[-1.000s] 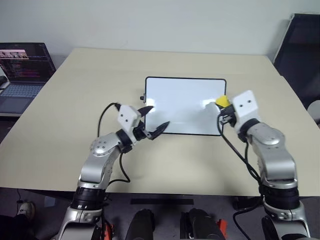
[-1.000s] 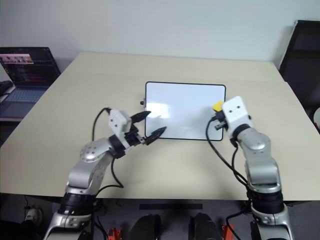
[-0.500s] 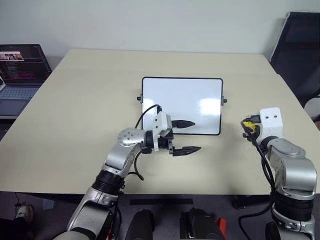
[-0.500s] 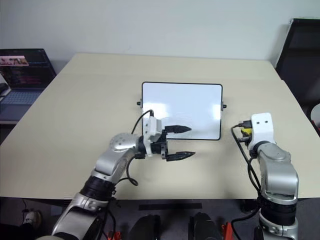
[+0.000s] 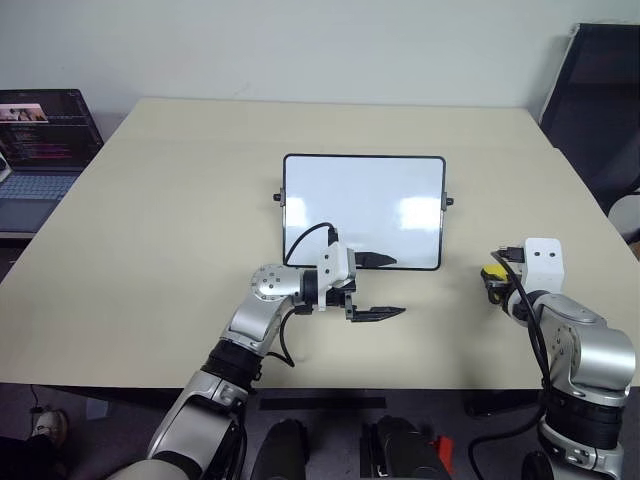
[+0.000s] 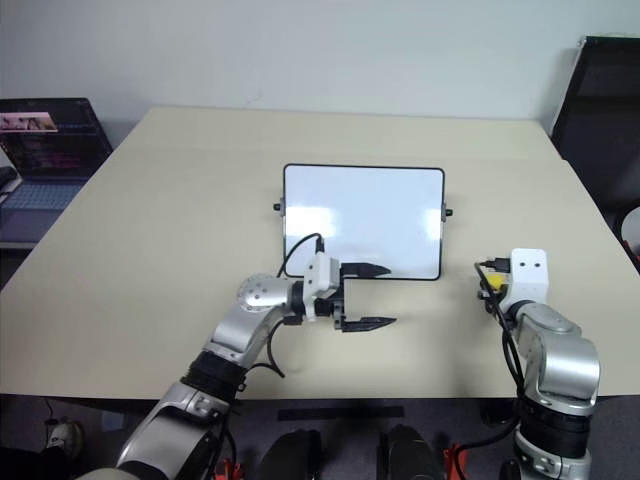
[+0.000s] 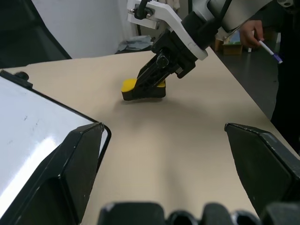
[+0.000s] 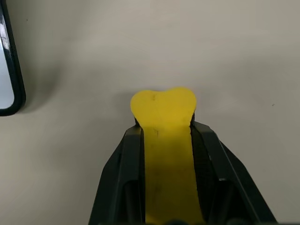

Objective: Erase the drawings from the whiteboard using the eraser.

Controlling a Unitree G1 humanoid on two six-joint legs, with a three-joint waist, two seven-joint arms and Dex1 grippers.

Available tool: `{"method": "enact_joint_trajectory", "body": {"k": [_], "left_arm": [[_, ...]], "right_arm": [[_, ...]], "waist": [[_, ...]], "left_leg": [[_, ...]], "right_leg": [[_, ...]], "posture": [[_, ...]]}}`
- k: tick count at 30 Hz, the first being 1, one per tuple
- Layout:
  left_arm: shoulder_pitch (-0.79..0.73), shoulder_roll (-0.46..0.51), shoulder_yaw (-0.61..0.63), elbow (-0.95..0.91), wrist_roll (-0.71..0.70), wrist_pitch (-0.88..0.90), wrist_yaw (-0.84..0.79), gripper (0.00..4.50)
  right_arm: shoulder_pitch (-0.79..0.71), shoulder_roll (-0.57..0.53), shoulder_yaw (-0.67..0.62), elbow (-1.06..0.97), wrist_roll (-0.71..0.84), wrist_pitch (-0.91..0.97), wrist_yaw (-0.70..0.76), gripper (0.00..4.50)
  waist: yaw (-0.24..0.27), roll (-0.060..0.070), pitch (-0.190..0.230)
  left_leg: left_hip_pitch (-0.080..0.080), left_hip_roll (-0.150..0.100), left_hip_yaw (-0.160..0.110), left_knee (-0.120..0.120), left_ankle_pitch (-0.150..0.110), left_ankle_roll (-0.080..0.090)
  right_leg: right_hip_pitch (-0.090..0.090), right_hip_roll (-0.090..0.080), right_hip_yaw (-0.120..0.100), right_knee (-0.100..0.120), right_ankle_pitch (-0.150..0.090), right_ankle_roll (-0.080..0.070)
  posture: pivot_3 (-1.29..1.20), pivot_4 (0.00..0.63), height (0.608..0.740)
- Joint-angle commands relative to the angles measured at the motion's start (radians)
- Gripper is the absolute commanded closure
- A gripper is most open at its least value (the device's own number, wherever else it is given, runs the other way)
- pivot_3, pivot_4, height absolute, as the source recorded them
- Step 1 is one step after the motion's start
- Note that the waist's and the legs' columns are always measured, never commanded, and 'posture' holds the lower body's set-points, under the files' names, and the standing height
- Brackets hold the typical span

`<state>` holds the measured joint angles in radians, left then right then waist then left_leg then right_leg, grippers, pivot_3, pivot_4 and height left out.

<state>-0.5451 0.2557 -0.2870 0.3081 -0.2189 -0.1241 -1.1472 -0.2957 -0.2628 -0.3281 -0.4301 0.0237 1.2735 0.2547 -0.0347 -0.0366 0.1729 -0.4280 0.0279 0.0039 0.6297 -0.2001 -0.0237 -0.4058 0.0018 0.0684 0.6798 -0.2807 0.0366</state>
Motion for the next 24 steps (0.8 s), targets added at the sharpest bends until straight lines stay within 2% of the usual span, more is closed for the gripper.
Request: {"method": "enact_joint_trajectory", "body": {"k": [1,8,9,13,17,24], "left_arm": [[-0.003,0.005,0.012,-0.036,0.001,-0.021,0.002,0.00],[0.002,0.012,0.011,-0.043,0.000,-0.023,0.007,0.00],[0.003,0.013,0.011,-0.044,-0.001,-0.023,0.006,0.00],[0.003,0.017,0.011,-0.044,-0.002,-0.023,0.004,0.00],[-0.003,0.017,0.012,-0.038,-0.003,-0.023,0.001,0.00],[-0.014,0.029,0.031,-0.052,-0.013,-0.006,0.009,0.00]], "right_arm": [[-0.001,-0.008,0.003,-0.005,0.020,-0.013,-0.011,3.52],[-0.007,-0.018,0.004,0.022,0.046,-0.018,-0.024,3.52],[-0.007,-0.019,0.004,0.023,0.050,-0.018,-0.027,2.81],[-0.006,-0.017,0.001,0.023,0.058,-0.017,-0.037,1.59],[-0.006,-0.015,-0.002,0.019,0.065,-0.015,-0.052,0.14],[-0.059,-0.004,-0.041,-0.024,0.061,-0.001,-0.113,0.06]], "waist": [[0.000,0.000,0.000],[0.000,0.000,0.000],[0.000,0.000,0.000],[0.000,0.000,0.000],[0.000,0.000,0.000],[-0.001,0.000,0.000]], "left_leg": [[0.000,0.000,0.000,0.000,0.000,0.000],[0.000,0.000,0.000,0.000,0.000,0.000],[0.000,0.000,0.000,0.000,0.000,0.000],[0.000,0.000,0.000,0.000,0.000,0.000],[0.000,0.000,0.000,0.000,0.000,0.000],[0.000,0.000,0.000,0.000,0.000,0.000]], "right_leg": [[0.000,0.000,0.000,0.000,0.000,0.000],[0.000,0.000,0.000,0.000,0.000,0.000],[0.000,0.000,0.000,0.000,0.000,0.000],[0.000,0.000,0.000,0.000,0.000,0.000],[0.000,0.000,0.000,0.000,0.000,0.001],[0.000,0.000,0.000,0.000,0.000,0.001]], "posture": [[0.00,0.150,0.740],[0.00,0.150,0.740],[0.00,0.150,0.740],[0.00,0.150,0.740],[0.00,0.150,0.740],[0.00,0.150,0.740]]}}
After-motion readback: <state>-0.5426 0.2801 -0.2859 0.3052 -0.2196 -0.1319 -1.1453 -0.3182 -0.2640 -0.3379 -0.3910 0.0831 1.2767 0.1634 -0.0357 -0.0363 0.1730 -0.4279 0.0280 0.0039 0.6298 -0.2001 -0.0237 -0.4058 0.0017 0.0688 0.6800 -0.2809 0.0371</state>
